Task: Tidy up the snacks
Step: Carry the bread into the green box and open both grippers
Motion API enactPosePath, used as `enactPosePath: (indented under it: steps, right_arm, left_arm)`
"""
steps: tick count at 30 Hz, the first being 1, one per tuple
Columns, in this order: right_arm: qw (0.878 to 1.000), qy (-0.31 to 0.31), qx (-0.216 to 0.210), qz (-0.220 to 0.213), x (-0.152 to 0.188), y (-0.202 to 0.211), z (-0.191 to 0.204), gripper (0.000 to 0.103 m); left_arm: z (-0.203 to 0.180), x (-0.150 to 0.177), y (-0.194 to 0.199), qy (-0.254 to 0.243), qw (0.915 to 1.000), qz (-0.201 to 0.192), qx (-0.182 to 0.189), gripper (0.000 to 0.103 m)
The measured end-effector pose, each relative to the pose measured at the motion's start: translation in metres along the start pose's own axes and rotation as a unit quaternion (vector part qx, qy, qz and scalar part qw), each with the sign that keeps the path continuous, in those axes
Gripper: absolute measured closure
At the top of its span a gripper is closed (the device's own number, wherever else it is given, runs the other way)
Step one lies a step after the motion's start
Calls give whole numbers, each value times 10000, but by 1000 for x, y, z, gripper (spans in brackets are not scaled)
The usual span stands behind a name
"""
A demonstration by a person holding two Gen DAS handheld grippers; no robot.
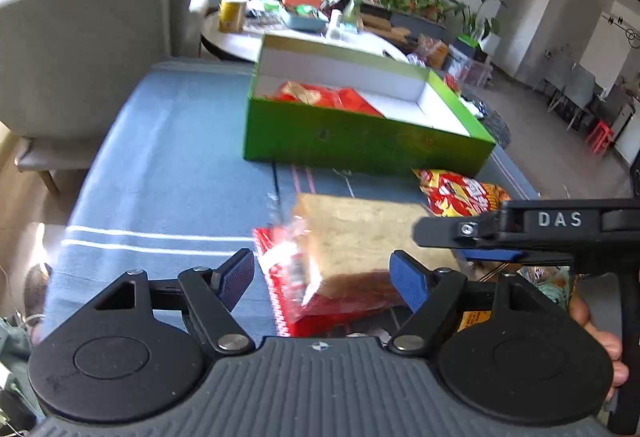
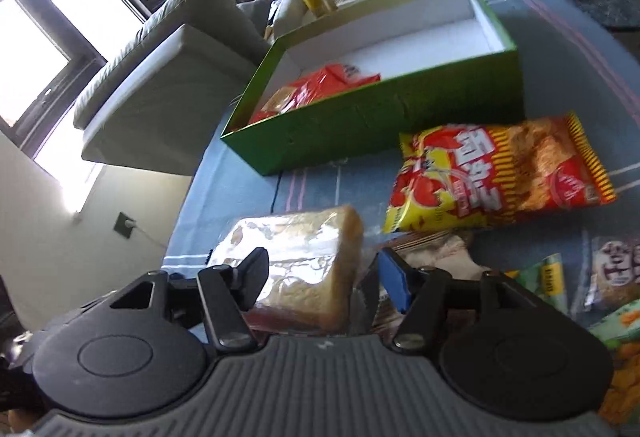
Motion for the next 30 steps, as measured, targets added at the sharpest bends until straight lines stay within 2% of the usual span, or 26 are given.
enactPosePath:
  steps: [2, 4, 5, 7, 11, 13, 19, 24, 30]
  right_arm:
    - [10000, 13, 30, 25, 0, -5, 0, 21]
    - [9999, 55, 47, 83, 1, -8, 1, 29]
    - [9999, 83, 17, 77, 1, -8, 2, 30]
    - [9998, 198, -72, 67, 1, -4, 7, 35]
    - [9989, 415, -91, -217, -7, 11, 17, 35]
    - [9985, 410, -223, -293, -13, 19, 23, 36]
    - [9960, 536, -216, -687, -44, 35, 29, 36]
    - [9938, 538, -245, -942, -69, 44, 26, 36]
    - [9919, 527, -113, -1149, -94, 41, 15, 36]
  left_arm:
    - [-4, 2, -6, -33, 10000, 35, 65, 32]
    - [-10, 1, -6, -144, 9999, -11, 57, 34]
    - [-14, 0, -4, -206, 9997, -36, 92, 39]
    - [-20, -4, 1, -344, 9993, -87, 86, 39]
    - [-31, -18, 16, -669, 9970, -397, 14, 39]
    - [-38, -25, 24, -733, 9959, -526, 54, 39]
    - [-57, -57, 33, -885, 9921, -883, 126, 38]
    - [-69, -76, 23, -837, 9916, -960, 227, 38]
    - [-86, -93, -6, -1075, 9897, -930, 181, 38]
Point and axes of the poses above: each gripper's, at about its wrist camera, not at the fingertips, and y roughly against the way its jaws point, z to its left, x to its underside, the point moved 10 cm from there along -y, roughly the way its jaws point, and after that the axes turned 7 degrees about -z, right-handed, at the moved point
